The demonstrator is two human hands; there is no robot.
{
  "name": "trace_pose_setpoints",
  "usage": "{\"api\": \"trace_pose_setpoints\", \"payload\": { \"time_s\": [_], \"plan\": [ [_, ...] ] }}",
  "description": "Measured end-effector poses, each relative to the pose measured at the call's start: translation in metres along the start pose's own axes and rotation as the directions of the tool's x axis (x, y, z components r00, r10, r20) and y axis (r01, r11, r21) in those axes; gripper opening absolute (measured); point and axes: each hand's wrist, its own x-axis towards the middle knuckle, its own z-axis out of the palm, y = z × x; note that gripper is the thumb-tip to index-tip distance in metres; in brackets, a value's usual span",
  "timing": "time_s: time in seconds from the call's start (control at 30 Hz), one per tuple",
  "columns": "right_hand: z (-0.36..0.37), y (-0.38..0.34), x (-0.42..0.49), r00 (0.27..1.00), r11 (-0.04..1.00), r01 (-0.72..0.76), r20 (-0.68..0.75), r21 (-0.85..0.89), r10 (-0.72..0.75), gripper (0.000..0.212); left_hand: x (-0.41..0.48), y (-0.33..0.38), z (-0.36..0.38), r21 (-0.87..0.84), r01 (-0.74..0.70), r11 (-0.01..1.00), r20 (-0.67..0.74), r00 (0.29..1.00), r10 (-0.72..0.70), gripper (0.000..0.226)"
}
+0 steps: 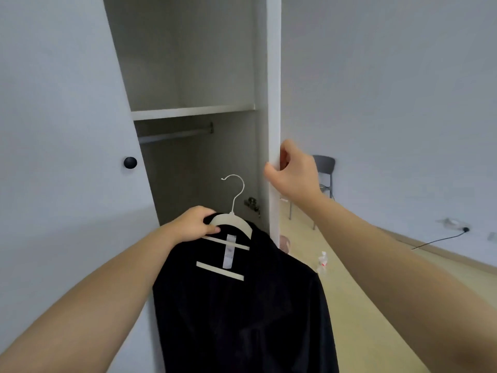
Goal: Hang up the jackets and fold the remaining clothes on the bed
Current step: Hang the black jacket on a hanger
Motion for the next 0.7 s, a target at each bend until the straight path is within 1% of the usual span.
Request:
{"api": "trace_pose_setpoints", "payload": {
  "time_s": [0.13, 0.23, 0.33, 0.43, 0.53, 0.6, 0.67, 0.7],
  "plan": [
    [-0.031, 0.014, 0.006, 0.997, 0.996, -0.063, 0.054, 0.070, 0.060, 0.030, 0.023, 0.023, 0.011, -0.019, -0.053, 0.998, 0.021, 0.998, 0.054, 0.011],
    [-0.051, 0.025, 0.011, 0.990, 0.982, -0.115, 0.101, 0.149, 0.101, 0.013, 0.040, 0.041, 0.019, -0.022, -0.106, 0.994, 0.026, 0.994, 0.106, 0.013],
    [-0.067, 0.043, 0.020, 0.985, 0.971, -0.164, 0.090, 0.174, 0.150, 0.009, 0.054, 0.060, 0.027, -0.032, -0.156, 0.987, 0.016, 0.988, 0.157, 0.011],
    [-0.079, 0.057, 0.027, 0.979, 0.968, -0.201, 0.038, 0.149, 0.198, 0.014, 0.069, 0.075, 0.033, -0.073, -0.170, 0.983, 0.022, 0.985, 0.172, 0.012],
    [-0.088, 0.070, 0.035, 0.966, 0.951, -0.253, -0.014, 0.178, 0.260, 0.020, 0.086, 0.090, 0.039, -0.094, -0.175, 0.980, 0.032, 0.983, 0.179, 0.009],
    [-0.096, 0.079, 0.041, 0.955, 0.938, -0.287, -0.012, 0.192, 0.295, 0.028, 0.096, 0.099, 0.043, -0.104, -0.190, 0.976, 0.031, 0.980, 0.195, 0.008],
    [-0.103, 0.088, 0.047, 0.954, 0.937, -0.297, 0.015, 0.183, 0.300, 0.041, 0.104, 0.106, 0.047, -0.120, -0.202, 0.972, 0.039, 0.977, 0.208, 0.008],
    [-0.107, 0.093, 0.051, 0.954, 0.939, -0.299, 0.025, 0.168, 0.300, 0.044, 0.108, 0.109, 0.049, -0.124, -0.205, 0.971, 0.042, 0.977, 0.211, 0.007]
  ]
}}
